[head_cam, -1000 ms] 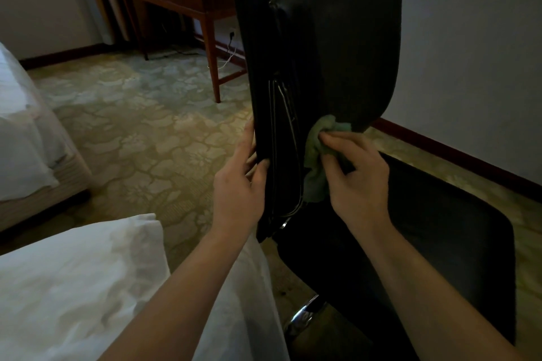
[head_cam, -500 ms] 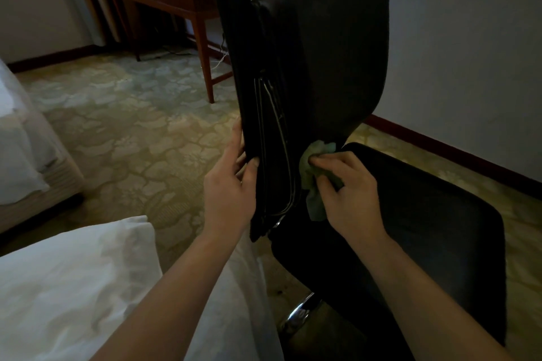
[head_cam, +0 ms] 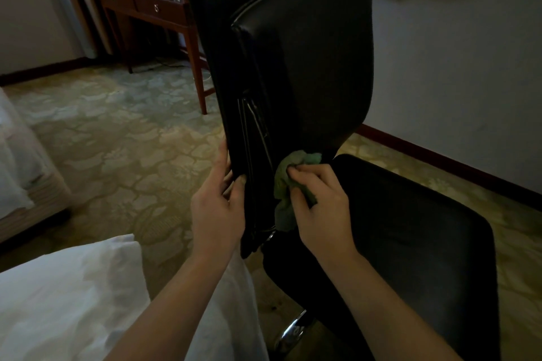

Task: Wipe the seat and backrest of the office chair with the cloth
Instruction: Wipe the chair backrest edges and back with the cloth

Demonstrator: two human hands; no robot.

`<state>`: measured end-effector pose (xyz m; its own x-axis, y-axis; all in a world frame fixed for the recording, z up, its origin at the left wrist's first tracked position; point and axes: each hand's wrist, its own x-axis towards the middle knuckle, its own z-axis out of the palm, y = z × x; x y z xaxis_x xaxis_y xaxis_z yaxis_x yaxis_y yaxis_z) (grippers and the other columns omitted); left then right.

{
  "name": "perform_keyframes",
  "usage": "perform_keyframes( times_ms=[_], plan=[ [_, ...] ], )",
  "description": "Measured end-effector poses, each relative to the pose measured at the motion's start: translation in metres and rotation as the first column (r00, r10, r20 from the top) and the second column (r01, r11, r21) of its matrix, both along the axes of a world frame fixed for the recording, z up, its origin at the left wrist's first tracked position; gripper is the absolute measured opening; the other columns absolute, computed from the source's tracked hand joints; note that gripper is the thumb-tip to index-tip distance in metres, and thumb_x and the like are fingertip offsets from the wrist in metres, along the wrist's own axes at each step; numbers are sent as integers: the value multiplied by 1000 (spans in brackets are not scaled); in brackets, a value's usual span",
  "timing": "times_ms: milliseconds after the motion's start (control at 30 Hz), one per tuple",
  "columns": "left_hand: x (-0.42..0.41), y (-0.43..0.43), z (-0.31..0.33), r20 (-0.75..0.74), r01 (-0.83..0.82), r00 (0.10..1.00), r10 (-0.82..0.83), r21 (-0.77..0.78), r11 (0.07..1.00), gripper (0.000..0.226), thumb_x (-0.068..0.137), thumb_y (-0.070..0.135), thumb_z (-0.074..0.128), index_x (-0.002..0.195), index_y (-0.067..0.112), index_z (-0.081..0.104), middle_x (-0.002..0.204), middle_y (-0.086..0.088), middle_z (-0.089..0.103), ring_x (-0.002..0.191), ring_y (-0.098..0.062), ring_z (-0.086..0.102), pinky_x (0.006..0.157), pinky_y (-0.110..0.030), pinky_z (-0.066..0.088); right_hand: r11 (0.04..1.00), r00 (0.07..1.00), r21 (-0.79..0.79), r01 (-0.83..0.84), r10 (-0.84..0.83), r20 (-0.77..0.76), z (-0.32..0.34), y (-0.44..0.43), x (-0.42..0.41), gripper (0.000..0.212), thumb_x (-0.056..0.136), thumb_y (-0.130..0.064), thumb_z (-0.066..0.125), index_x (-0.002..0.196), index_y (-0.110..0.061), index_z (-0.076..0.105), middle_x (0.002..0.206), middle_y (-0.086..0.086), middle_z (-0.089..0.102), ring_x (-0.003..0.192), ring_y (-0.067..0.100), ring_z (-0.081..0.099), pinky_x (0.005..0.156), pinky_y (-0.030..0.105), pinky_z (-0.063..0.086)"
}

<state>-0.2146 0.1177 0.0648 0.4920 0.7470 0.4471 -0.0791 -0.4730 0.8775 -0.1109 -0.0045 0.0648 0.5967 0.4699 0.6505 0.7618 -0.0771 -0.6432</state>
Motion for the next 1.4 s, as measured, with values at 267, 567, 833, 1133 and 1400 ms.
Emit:
perform_keyframes(
  times_ms=[267, 567, 833, 1133, 1400],
  plan=[
    [0, -4, 4, 3, -10, 1000, 10, -9, 1000, 69, 101, 7, 57, 145, 53, 32, 124, 25, 62, 117, 6, 61, 94, -12, 50, 990, 998, -126, 58, -60, -17, -2, -26, 21, 30, 90, 2, 65, 116, -12, 71, 115, -4, 59, 107, 9, 60, 95, 27, 53],
    [1, -6, 3, 17, -20, 1000, 20, -22, 1000, 69, 101, 2, 55, 142, 52, 32, 132, 13, 61, 116, 14, 58, 91, -7, 48, 1000, 999, 6, -15, 15, 35, 39, 1, 2, 28, 91, 1, 64, 116, -9, 71, 115, -4, 58, 109, 2, 57, 97, 13, 45],
    [0, -6, 3, 7, -17, 1000, 18, -32, 999, 65, 102, 5, 55, 148, 44, 33, 131, 14, 62, 118, 9, 59, 93, -9, 49, 999, 999, -34, -37, 36, -7, -6, -5, 2, 27, 89, 3, 67, 113, -8, 70, 114, -6, 56, 109, 7, 58, 94, 25, 53],
    [-2, -3, 4, 22, 40, 999, -38, -94, 995, 69, 98, -1, 58, 148, 42, 36, 112, 35, 66, 117, 4, 62, 95, -16, 51, 996, 995, -83, 20, -28, -91, 3, -21, 12, 28, 90, 1, 66, 114, -12, 70, 112, 0, 59, 103, 1, 58, 94, 9, 43],
    [-3, -4, 6, 37, 32, 999, -29, -109, 994, 71, 98, -4, 58, 145, 45, 37, 124, 24, 63, 118, 2, 62, 95, -19, 53, 1000, 1000, 3, -9, 9, -24, 23, 2, 6, 27, 91, 0, 64, 115, -10, 70, 115, -4, 56, 106, -9, 53, 95, 8, 42]
  ],
)
